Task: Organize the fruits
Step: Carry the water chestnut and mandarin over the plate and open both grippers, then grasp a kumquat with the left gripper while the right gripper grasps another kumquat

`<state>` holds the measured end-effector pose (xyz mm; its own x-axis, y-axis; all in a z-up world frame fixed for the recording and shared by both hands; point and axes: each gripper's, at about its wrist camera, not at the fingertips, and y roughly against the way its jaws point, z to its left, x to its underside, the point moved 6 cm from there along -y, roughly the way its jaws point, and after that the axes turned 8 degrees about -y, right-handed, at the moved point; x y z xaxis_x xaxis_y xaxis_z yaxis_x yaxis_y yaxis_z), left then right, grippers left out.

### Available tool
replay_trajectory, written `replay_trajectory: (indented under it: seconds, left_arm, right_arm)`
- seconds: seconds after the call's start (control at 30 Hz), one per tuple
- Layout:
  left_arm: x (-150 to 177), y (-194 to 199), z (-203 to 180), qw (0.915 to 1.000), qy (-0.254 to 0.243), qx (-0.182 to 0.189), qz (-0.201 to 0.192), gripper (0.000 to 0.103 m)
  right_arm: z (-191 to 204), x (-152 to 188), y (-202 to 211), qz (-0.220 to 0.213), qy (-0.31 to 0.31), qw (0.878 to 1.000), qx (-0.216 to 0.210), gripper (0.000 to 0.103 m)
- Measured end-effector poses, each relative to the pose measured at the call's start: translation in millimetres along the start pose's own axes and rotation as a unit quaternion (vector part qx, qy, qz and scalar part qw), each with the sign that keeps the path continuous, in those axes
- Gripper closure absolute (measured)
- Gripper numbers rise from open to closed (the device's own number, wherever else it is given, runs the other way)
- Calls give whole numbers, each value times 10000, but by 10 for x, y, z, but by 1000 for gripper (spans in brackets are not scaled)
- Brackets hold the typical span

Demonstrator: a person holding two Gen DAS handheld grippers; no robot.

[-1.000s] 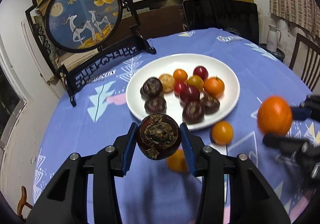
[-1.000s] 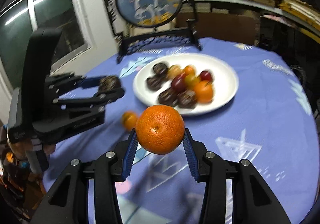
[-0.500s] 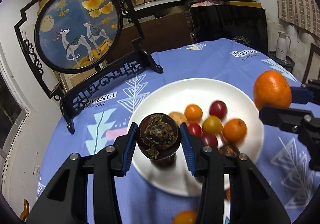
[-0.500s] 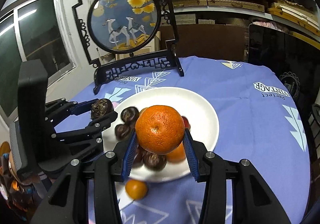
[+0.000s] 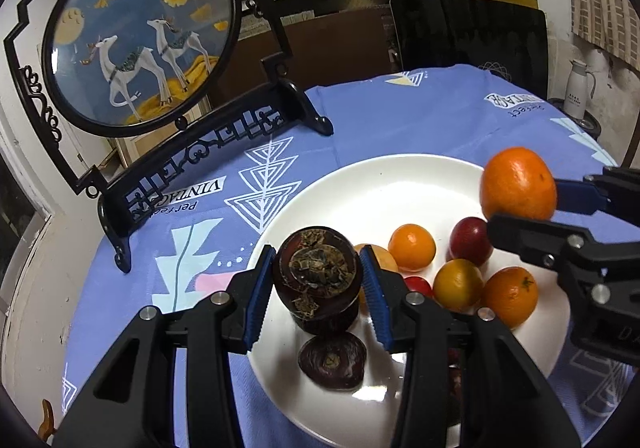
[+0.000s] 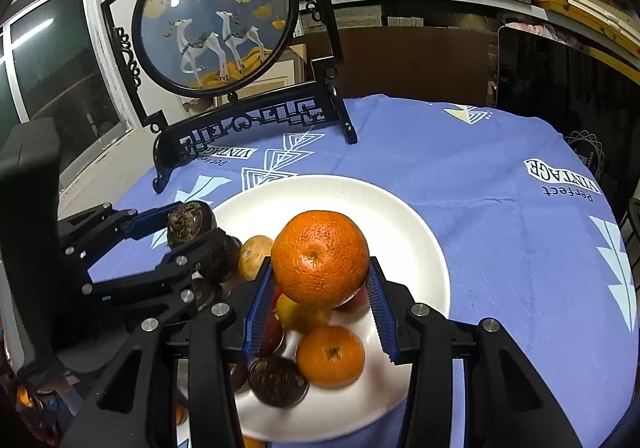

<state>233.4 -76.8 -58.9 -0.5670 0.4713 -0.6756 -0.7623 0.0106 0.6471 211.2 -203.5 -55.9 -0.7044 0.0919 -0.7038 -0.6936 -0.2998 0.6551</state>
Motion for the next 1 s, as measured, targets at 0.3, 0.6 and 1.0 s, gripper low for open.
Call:
replay_trajectory:
  seconds: [0.3,0.6,1.0]
  left_arm:
    - [10,66,162,9994,131,-259,-199,28]
    - [452,412,319,9994,277,-134,-144,24]
    - [1140,846,292,9991,323,252,82,20]
  right_arm:
    - [17,-74,49,-181,36,9998,85,41]
    - [48,614,536,242,96,9994,-224,34]
    - [459,1401,220,1042,607,9926,-147,42]
